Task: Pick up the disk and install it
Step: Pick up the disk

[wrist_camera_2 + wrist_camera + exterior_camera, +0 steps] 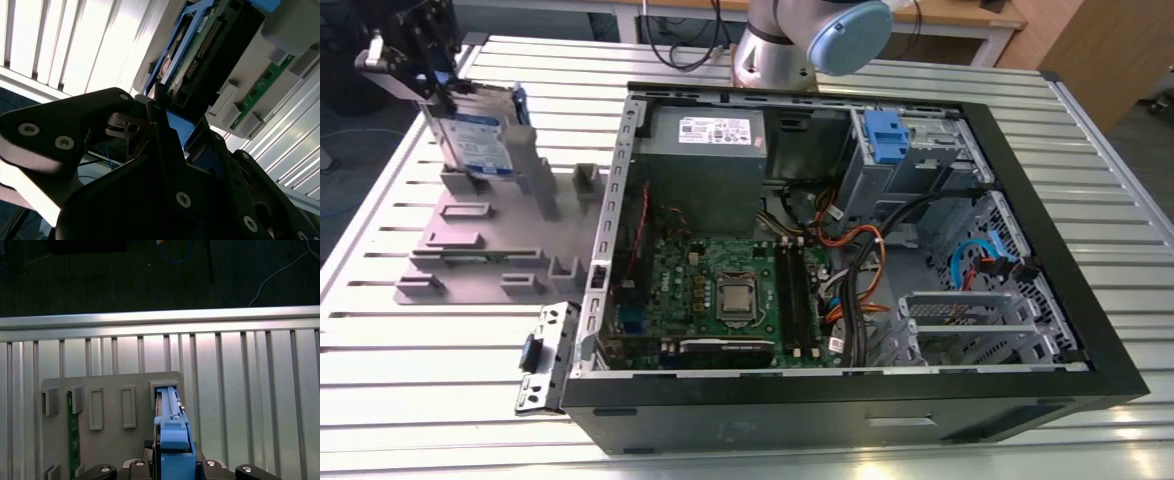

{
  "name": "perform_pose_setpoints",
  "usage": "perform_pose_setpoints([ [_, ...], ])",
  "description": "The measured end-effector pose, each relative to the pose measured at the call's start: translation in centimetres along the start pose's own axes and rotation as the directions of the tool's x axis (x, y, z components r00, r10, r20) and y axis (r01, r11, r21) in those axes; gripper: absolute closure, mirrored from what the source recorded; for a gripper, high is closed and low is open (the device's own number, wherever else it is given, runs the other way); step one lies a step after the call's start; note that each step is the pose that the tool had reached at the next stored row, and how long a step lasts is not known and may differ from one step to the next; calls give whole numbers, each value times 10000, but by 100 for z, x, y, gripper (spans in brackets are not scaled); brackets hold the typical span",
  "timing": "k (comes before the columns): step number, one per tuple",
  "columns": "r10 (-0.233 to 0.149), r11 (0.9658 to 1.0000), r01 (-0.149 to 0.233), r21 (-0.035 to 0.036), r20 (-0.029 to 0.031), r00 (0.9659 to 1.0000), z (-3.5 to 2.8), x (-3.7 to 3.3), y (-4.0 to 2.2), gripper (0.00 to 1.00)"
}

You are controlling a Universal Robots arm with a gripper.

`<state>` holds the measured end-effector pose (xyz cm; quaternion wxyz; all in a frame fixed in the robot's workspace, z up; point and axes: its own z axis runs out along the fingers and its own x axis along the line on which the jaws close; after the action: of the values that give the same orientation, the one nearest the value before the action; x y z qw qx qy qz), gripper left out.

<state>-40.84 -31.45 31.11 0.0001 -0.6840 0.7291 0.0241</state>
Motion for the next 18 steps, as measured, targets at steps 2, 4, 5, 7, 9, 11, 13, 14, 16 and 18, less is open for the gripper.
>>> perform_pose_setpoints([
  [2,0,10000,0,0,8,10000,-1,0,0,62],
  [4,-1,10000,1,-9,24,10000,-13,0,1,62],
  [5,-1,10000,1,-6,35,10000,-18,-1,1,62],
  [7,-2,10000,2,-2,58,10000,-20,-1,0,62],
  [9,-2,10000,2,-3,63,10000,-20,-1,0,62],
  [11,-2,10000,2,-5,62,10000,-21,-1,1,62],
  [13,-2,10000,2,-6,61,10000,-20,0,1,62],
  [14,-2,10000,2,-4,62,10000,-16,0,2,62],
  [16,-2,10000,2,-4,62,10000,-8,1,18,62],
  [18,-2,10000,2,-5,63,10000,-1,3,51,62],
])
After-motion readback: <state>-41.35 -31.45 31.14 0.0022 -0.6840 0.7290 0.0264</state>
